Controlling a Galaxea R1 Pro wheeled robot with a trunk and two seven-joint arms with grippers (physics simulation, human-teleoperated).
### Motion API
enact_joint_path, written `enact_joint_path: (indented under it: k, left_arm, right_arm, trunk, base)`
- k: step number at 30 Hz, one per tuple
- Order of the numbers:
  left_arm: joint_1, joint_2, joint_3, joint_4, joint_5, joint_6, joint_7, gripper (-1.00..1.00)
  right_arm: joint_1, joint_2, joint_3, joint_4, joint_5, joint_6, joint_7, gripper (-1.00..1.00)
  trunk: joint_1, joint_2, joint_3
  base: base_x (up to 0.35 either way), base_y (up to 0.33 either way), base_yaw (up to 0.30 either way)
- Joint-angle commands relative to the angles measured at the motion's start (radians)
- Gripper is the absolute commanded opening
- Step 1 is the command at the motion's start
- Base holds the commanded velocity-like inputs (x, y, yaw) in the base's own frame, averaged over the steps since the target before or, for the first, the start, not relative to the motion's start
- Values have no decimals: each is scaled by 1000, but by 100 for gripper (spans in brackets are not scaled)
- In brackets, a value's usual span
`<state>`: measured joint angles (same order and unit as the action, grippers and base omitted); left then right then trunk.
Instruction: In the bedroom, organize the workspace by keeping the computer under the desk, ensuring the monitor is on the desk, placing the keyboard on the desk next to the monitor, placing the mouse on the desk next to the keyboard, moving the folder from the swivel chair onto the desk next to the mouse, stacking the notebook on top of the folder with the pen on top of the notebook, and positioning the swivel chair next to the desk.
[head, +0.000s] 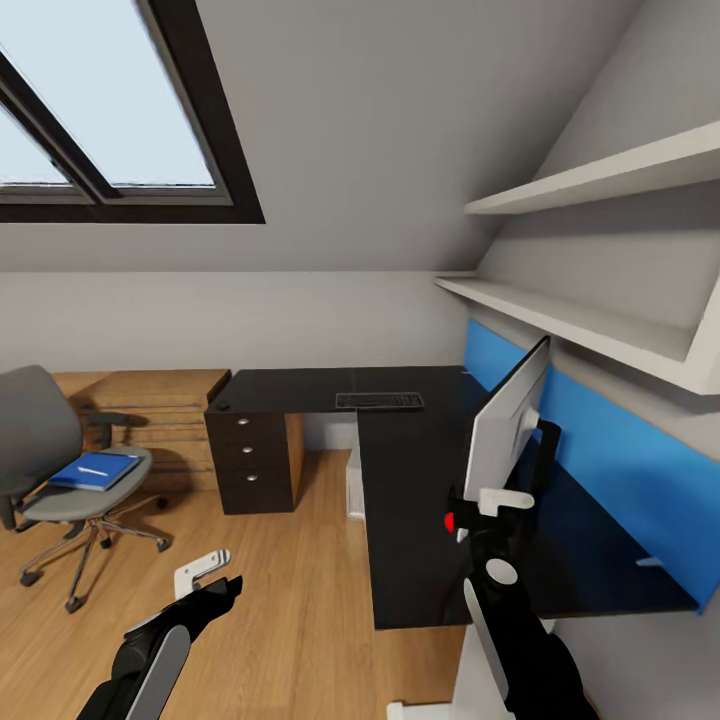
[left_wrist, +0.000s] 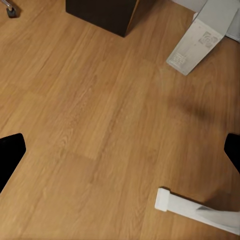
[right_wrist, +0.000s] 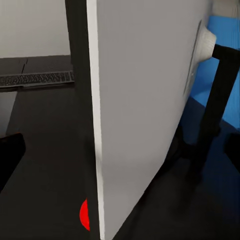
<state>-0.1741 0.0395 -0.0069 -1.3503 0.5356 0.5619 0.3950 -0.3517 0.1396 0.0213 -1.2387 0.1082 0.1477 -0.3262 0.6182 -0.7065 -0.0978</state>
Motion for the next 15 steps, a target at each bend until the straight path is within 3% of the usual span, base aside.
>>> enact_joint_path:
  k: [1, 8, 15]
  left_arm:
    - [-1, 0, -1, -1, 11, 2, 8, 100]
    - [-1, 0, -2, -2, 9, 1, 8, 100]
    - [-1, 0, -2, -1, 10, 1, 8, 100]
  right_arm:
    - [-1, 0, 1, -1, 10, 10, -11, 100]
    - [0, 0, 2, -1, 10, 10, -35, 100]
    - [-1, 0, 2, -1, 10, 10, -38, 100]
  trunk:
    - [0, -1, -2]
    - [0, -1, -2]
    - [0, -1, -2]
  base:
    - [123, 0, 0]
    - [227, 0, 0]
    - [76, 0, 0]
